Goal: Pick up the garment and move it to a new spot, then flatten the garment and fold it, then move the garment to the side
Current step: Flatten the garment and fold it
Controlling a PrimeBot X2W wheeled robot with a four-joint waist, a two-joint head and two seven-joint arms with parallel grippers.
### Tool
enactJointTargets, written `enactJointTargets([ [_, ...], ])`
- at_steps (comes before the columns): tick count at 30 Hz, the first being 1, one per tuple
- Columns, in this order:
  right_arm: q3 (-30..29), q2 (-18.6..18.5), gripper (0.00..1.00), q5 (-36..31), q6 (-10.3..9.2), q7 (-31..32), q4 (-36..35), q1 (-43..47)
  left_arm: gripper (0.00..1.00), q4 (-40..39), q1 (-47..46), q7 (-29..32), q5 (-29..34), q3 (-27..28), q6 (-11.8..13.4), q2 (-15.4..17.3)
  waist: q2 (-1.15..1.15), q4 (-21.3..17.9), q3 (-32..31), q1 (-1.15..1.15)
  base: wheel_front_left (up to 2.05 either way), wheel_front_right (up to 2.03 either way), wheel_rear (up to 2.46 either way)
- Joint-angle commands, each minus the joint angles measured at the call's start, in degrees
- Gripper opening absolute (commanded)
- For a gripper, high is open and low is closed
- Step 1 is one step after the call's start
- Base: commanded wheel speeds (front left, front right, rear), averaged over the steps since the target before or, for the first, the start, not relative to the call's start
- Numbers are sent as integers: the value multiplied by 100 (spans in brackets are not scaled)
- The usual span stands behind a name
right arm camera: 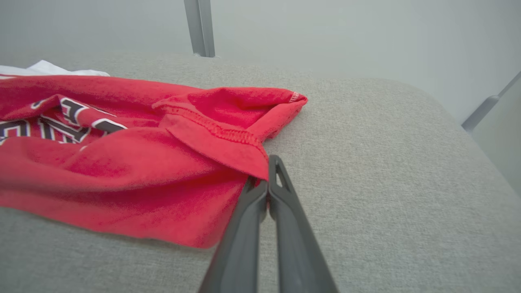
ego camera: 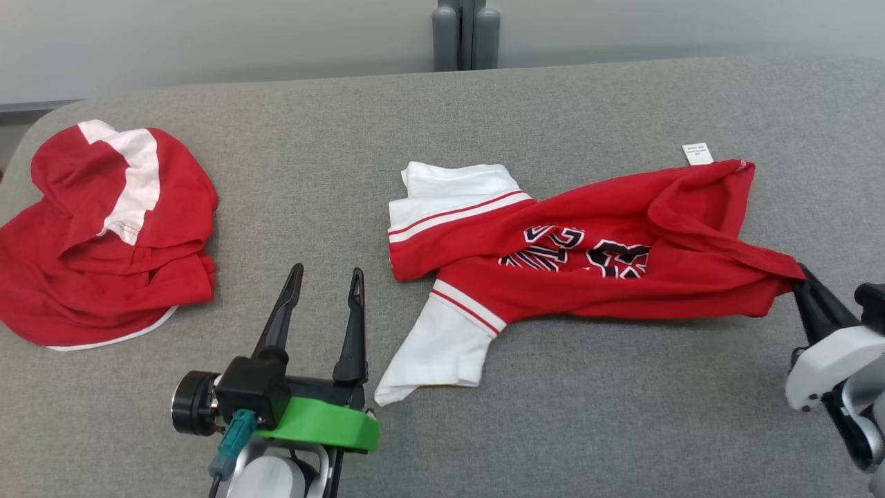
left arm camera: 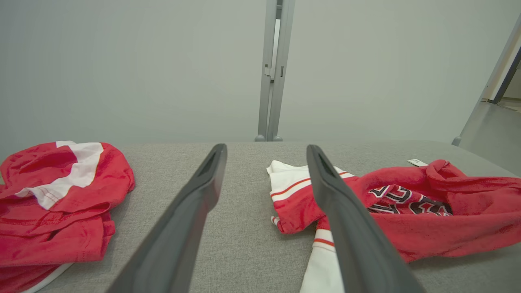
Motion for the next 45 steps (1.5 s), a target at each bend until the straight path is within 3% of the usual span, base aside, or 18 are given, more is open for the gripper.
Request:
enactJointTargets([
  [1, -97, -119, 0, -78, -4, 95, 72, -43, 100, -8, -101, -5, -7, -5, 34, 18, 0, -25, 13, 0, 0, 0, 0],
  [6, -599, -260, 0, -205, -4, 391, 505, -50, 100, -3, -111, -5, -38, -45, 45, 18, 0, -9, 39, 0, 0, 0, 0],
  [7, -777, -221, 29, -292, -4, 460, 690, -47, 100, 3, -100, -5, -44, -51, 38, 18, 0, 4, 38, 0, 0, 0, 0],
  [8, -857, -175, 85, -317, -4, 485, 765, -48, 100, 7, -94, -5, -41, -49, 36, 18, 0, 8, 34, 0, 0, 0, 0],
  [10, -1055, -83, 100, -506, -5, 367, 864, -67, 100, 18, -67, -5, -42, -32, 32, 18, 0, 5, 15, 0, 0, 0, 0],
  [16, -1224, 526, 100, -787, -4, -130, 540, -60, 100, 54, 49, -5, 20, 54, 0, 18, 0, -82, -103, 0, 0, 0, 0],
  [24, -541, 1288, 100, -617, -4, -323, -774, 478, 100, 47, 117, -5, 99, 87, -74, 18, 0, -209, -225, 0, 0, 0, 0],
  [29, -121, 1635, 100, -634, -4, -320, -1149, 740, 100, 55, 119, -5, 123, 47, -115, 18, 0, -175, -241, 0, 0, 0, 0],
  [37, 564, 1539, 100, -889, -5, -321, -1181, 386, 100, 40, 21, -5, 109, -54, -111, 18, 0, 115, -100, 0, 0, 0, 0],
  [45, 1925, 905, 100, -930, -5, 154, -894, -801, 100, 11, -174, -5, -51, -268, -1, 18, 0, 707, 256, 0, 0, 0, 0],
])
